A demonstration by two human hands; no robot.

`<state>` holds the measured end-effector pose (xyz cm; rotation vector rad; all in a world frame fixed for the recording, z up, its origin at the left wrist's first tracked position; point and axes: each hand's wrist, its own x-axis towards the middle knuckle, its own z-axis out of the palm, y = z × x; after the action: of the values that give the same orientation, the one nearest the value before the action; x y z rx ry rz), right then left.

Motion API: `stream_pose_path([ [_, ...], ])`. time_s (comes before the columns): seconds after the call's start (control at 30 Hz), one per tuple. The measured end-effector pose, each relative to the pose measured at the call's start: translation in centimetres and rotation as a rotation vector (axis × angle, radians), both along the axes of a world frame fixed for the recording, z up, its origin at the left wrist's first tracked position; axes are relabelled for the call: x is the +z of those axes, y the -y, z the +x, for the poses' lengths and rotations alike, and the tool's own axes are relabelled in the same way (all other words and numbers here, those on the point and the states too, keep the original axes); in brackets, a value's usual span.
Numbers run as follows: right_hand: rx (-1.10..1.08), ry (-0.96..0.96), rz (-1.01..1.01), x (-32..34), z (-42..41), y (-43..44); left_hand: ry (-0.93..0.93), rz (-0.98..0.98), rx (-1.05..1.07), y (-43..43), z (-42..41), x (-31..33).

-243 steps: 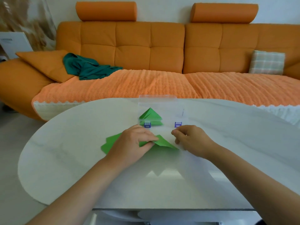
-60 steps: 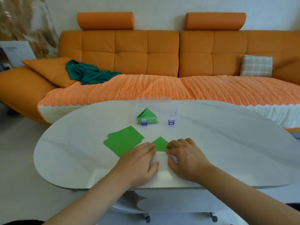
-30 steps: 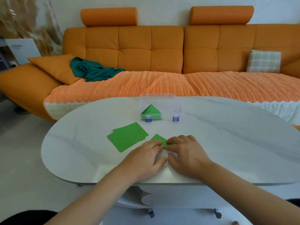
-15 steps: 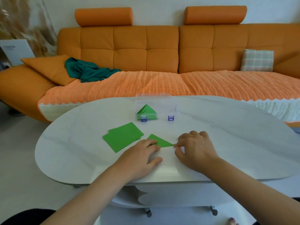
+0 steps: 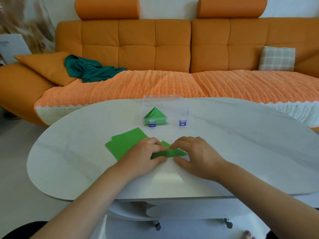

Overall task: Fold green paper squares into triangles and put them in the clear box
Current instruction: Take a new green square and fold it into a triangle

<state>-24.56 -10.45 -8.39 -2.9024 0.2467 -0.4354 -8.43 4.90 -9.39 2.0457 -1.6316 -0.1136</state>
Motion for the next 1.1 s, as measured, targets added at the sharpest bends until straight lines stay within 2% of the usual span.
stream_pose_path([
  [0.2,0.095,0.118,-0.157,-0.6,1.7,1.2,0.127,-0.081,-0.099,0.4,0.9,-0.2],
  [0.33,0.104,0.192,-0.219,-0.6,2.4,1.8,0.115,-0.158,-0.059,0.5,1.2,-0.3],
  [0.6,0.002,0.289,-0.102,0.7,2.4,1.4,0.116,-0.247,0.057,0.9,0.7,0.2],
  [0.87,-0.059,0.294,0.099,1.3,2.5,0.3,0.082,-0.292,0.034,1.7,-0.4,0.9],
  [1.1,-0.111,0.294,0.104,1.8,2.4,0.5,0.076,-0.275,0.023,1.7,-0.2,1.6],
])
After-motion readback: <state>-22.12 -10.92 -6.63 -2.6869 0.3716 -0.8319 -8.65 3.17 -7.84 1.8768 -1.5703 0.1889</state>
